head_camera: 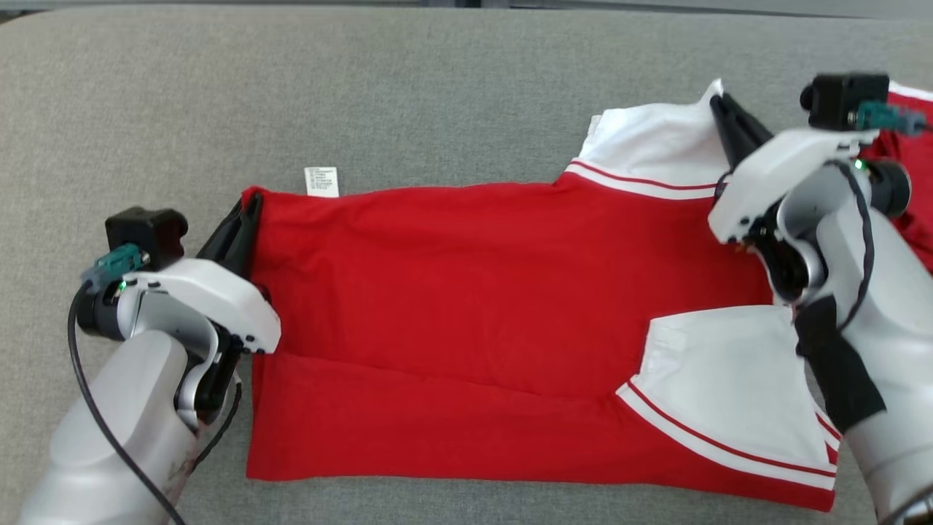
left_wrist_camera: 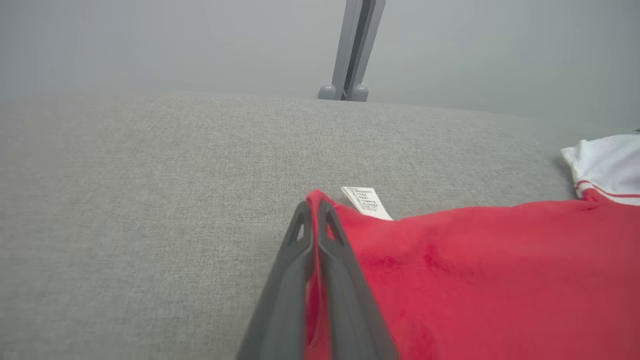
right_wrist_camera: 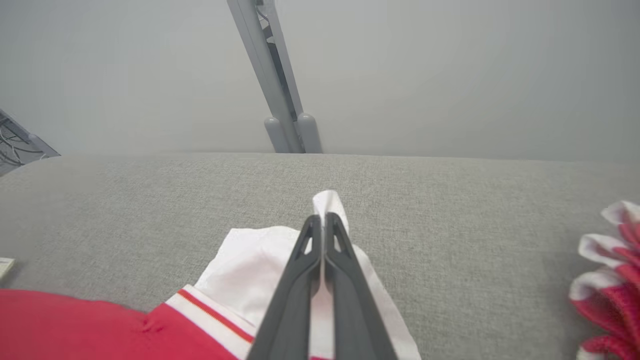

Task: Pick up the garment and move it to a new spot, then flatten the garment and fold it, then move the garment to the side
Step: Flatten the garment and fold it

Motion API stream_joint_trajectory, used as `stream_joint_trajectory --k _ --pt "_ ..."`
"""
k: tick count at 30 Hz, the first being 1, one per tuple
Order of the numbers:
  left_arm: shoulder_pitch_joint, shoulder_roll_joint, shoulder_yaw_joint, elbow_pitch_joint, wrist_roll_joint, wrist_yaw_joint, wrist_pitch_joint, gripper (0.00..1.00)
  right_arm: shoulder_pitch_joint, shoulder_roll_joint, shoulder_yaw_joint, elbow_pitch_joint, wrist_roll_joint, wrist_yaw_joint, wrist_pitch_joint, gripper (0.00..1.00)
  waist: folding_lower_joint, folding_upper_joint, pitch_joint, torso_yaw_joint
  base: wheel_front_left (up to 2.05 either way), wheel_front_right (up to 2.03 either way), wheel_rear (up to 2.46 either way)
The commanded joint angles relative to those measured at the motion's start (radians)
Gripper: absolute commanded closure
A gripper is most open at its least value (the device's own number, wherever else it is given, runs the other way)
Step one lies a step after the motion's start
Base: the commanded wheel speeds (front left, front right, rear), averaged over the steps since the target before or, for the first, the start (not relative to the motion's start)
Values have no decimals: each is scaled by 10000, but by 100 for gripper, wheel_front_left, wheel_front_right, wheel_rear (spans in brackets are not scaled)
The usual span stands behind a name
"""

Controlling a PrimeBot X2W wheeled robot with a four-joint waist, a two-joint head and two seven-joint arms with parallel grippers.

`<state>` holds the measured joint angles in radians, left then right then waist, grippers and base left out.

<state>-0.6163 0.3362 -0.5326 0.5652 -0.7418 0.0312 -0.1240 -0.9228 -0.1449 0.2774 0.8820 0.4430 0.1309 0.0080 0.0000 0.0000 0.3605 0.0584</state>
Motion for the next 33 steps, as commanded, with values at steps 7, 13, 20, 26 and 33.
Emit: stream_joint_trajectory --k 7,13,20,26,33 --pt "1339 759 310 -1452 -174 454 -302 100 2769 -650 21 -3183 989 -1 -349 100 0 0 -547 -601 0 0 0" --pt "2587 1283 621 -2806 -336 888 -553 100 5128 -472 -660 -6069 910 -1 159 100 0 0 -780 -968 0 0 0" --pt "4265 1631 1151 -4400 -662 1553 -898 100 7575 233 -1535 -8996 337 -1 1153 100 0 0 -906 -1326 0 0 0" --pt "5356 1744 1522 -5291 -927 1992 -1043 100 8838 651 -1997 -10391 14 -1 1835 100 0 0 -951 -1497 0 0 0" --pt "6054 1754 1635 -5459 -1043 2203 -1088 100 9423 853 -2177 -10582 189 -1 2194 100 0 0 -963 -1618 0 0 0"
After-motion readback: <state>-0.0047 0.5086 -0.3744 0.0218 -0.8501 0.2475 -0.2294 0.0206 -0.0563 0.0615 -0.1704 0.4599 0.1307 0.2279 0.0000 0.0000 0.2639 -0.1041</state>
